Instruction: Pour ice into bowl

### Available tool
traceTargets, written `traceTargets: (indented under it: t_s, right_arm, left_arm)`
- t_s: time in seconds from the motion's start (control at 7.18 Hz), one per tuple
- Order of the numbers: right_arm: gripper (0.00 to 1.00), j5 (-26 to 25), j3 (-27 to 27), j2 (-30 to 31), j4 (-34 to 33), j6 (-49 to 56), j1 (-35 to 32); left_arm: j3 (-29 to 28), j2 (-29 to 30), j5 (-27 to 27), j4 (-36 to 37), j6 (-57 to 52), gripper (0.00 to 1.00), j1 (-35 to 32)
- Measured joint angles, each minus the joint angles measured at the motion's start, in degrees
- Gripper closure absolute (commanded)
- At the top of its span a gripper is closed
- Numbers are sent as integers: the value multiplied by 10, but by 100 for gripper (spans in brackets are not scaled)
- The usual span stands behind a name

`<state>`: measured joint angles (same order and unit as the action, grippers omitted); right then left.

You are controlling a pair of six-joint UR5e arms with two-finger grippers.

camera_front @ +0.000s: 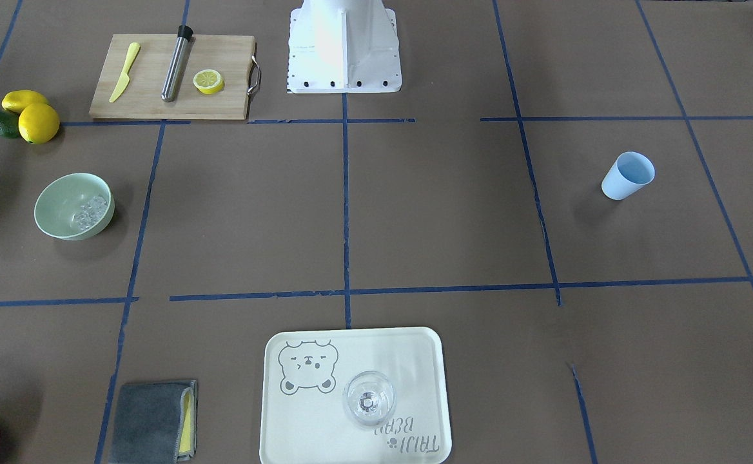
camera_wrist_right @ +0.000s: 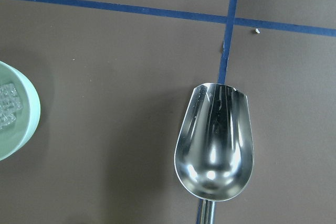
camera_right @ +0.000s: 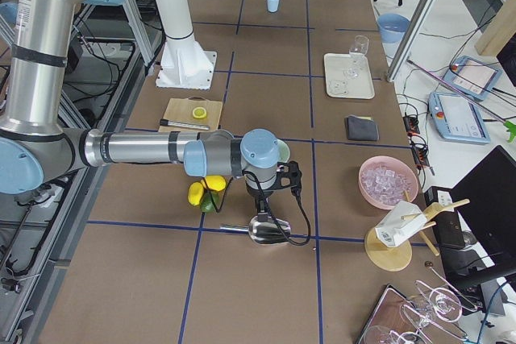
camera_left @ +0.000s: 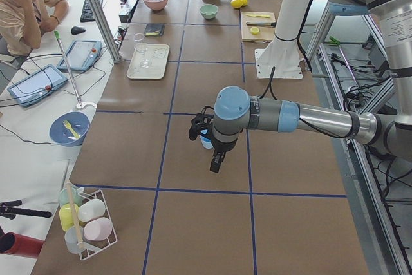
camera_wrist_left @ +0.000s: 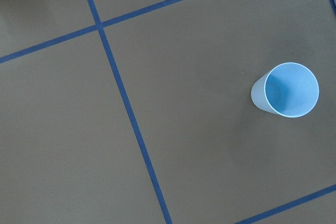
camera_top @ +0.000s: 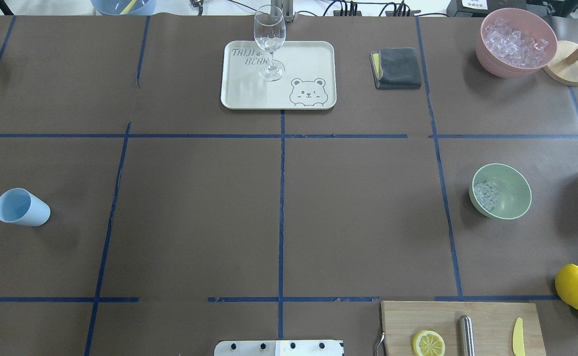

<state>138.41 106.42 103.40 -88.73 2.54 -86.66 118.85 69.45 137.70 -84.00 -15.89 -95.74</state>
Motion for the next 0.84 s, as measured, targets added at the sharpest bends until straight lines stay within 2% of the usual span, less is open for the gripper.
traceTargets:
  t_s: [0.28,0.84]
  right_arm:
    - [0,2,1,-2,1,-1,14]
    - [0,-7,-7,-25,2,-9,28]
  left_arm:
    - [-12,-2,0,7,-4,0,-34]
    - [-15,-4,-14,-10,-9,0,-34]
